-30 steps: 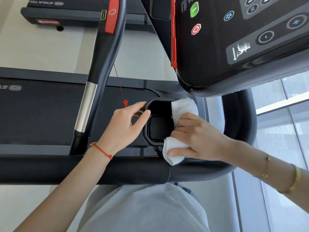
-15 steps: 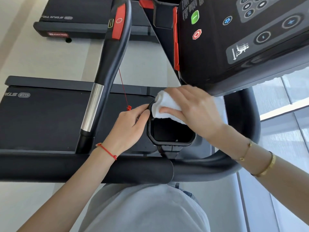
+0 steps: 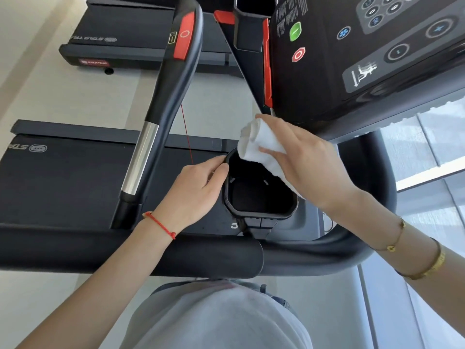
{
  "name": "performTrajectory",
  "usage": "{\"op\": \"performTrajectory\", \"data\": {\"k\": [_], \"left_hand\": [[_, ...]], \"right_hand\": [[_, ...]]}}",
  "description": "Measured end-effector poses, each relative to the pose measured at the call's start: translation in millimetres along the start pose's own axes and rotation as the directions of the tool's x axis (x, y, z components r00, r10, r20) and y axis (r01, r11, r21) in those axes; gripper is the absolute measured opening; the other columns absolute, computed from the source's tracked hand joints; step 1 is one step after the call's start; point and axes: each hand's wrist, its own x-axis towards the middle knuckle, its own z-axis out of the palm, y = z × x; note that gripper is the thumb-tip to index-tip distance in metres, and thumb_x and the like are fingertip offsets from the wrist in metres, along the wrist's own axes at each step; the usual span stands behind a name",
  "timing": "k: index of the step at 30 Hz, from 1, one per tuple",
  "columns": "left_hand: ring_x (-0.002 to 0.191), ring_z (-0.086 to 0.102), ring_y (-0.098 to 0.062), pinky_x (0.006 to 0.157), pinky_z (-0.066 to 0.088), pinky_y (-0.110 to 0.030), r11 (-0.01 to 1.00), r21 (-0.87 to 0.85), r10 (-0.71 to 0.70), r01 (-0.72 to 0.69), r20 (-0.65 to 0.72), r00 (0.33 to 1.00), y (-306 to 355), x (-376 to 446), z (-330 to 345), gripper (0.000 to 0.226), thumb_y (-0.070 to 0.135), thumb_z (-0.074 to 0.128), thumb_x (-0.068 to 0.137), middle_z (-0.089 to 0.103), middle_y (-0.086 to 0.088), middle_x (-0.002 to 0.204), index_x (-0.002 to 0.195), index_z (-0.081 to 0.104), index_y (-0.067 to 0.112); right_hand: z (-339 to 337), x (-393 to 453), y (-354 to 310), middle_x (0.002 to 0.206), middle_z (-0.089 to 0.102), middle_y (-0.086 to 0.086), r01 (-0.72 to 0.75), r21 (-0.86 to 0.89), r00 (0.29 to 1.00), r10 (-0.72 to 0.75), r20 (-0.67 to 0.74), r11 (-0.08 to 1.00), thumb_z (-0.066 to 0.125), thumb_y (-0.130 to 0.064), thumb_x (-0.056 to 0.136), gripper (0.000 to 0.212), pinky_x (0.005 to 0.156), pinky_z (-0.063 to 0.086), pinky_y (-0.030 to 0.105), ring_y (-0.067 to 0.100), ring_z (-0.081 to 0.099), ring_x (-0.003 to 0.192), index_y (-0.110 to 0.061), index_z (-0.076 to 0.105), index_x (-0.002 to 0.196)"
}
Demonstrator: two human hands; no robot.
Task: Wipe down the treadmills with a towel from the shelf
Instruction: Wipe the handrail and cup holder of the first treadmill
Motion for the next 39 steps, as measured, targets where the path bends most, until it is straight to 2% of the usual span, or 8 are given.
{"op": "performTrajectory", "data": {"k": [8, 13, 16, 21, 25, 30, 36, 39], "left_hand": [[0.082, 0.065, -0.007, 0.088, 0.052, -0.032, 0.988, 0.156, 0.02, -0.013, -0.044, 0.999, 3.7, -2.6, -5.8, 0.039, 0.043, 0.037, 0.101, 0.074, -0.001, 0.086, 0.129, 0.061, 0.031], [0.1, 0.065, -0.005, 0.098, 0.051, -0.035, 0.982, 0.186, 0.047, -0.026, -0.107, 0.993, 5.0, -6.1, -12.1, 0.039, 0.042, 0.042, 0.1, 0.073, 0.008, 0.102, 0.134, 0.059, 0.03], [0.097, 0.066, -0.009, 0.095, 0.053, -0.038, 0.981, 0.194, 0.033, -0.006, -0.139, 0.99, 3.2, -10.3, -17.1, 0.037, 0.04, 0.045, 0.1, 0.073, 0.006, 0.101, 0.133, 0.06, 0.032], [0.082, 0.068, -0.02, 0.082, 0.056, -0.044, 0.972, 0.236, 0.031, -0.004, -0.114, 0.993, 0.1, -19.2, -24.0, 0.023, 0.031, 0.049, 0.1, 0.072, 0.004, 0.091, 0.115, 0.066, 0.029], [0.09, 0.06, 0.01, 0.086, 0.05, -0.014, 0.973, 0.231, 0.034, -0.008, -0.109, 0.993, -1.8, -18.8, -23.3, 0.031, 0.026, 0.05, 0.1, 0.069, 0.017, 0.106, 0.128, 0.063, 0.03], [0.102, 0.063, 0.001, 0.099, 0.05, -0.032, 0.98, 0.199, 0.04, -0.023, -0.082, 0.996, 2.3, -14.3, -19.6, 0.033, 0.031, 0.05, 0.099, 0.069, 0.014, 0.112, 0.131, 0.061, 0.028], [0.087, 0.063, 0.003, 0.08, 0.049, -0.023, 0.981, 0.18, 0.08, -0.069, -0.058, 0.995, 5.5, -6.6, -8.9, 0.022, 0.035, 0.05, 0.099, 0.067, 0.024, 0.091, 0.113, 0.066, 0.031], [0.095, 0.061, 0.011, 0.088, 0.049, -0.018, 0.982, 0.172, 0.093, -0.083, -0.05, 0.994, 4.3, -4.8, -7.3, 0.027, 0.035, 0.053, 0.097, 0.062, 0.032, 0.094, 0.122, 0.064, 0.032]], "right_hand": [[-6.9, 22.5, -7.8, 0.083, 0.06, 0.004, 0.035, -0.162, 0.974, -0.07, -0.217, 0.986, 0.038, -0.044, 0.101, 0.047, 0.05, 0.044, 0.031, 0.02, 0.053, 0.065, -0.006, 0.06, 0.118], [-3.7, 44.8, -16.6, 0.101, 0.064, 0.011, 0.134, -0.307, 0.926, -0.229, -0.299, 0.942, 0.038, -0.039, 0.103, 0.045, 0.057, 0.047, 0.031, 0.024, 0.058, 0.076, -0.003, 0.063, 0.113], [5.9, 47.6, -18.4, 0.104, 0.06, 0.015, 0.251, -0.255, 0.937, -0.3, -0.178, 0.934, 0.037, -0.037, 0.103, 0.043, 0.057, 0.047, 0.033, 0.026, 0.057, 0.081, -0.004, 0.061, 0.116], [28.2, 30.8, -0.6, 0.121, 0.054, 0.008, 0.269, 0.062, 0.889, -0.272, 0.369, 0.961, 0.043, -0.043, 0.1, 0.051, 0.084, 0.045, 0.042, 0.028, 0.055, 0.103, -0.01, 0.043, 0.138], [26.2, 20.1, 18.5, 0.125, 0.054, 0.007, 0.127, 0.177, 0.89, -0.191, 0.414, 0.976, 0.049, -0.038, 0.098, 0.05, 0.088, 0.044, 0.044, 0.028, 0.053, 0.107, -0.011, 0.04, 0.139], [31.6, 22.7, 19.6, 0.122, 0.056, 0.007, 0.114, 0.051, 0.889, -0.125, 0.441, 0.992, 0.051, -0.039, 0.097, 0.05, 0.08, 0.047, 0.041, 0.03, 0.057, 0.1, -0.012, 0.04, 0.137], [43.6, 31.0, 11.2, 0.108, 0.06, 0.003, 0.13, -0.019, 0.904, -0.111, 0.413, 0.991, 0.054, -0.043, 0.095, 0.042, 0.062, 0.04, 0.035, 0.03, 0.06, 0.087, -0.014, 0.043, 0.124], [42.6, 14.8, 18.0, 0.104, 0.058, 0.004, 0.078, -0.07, 0.94, -0.05, 0.337, 0.995, 0.058, -0.041, 0.093, 0.04, 0.061, 0.035, 0.031, 0.029, 0.059, 0.088, -0.013, 0.045, 0.119]]}}
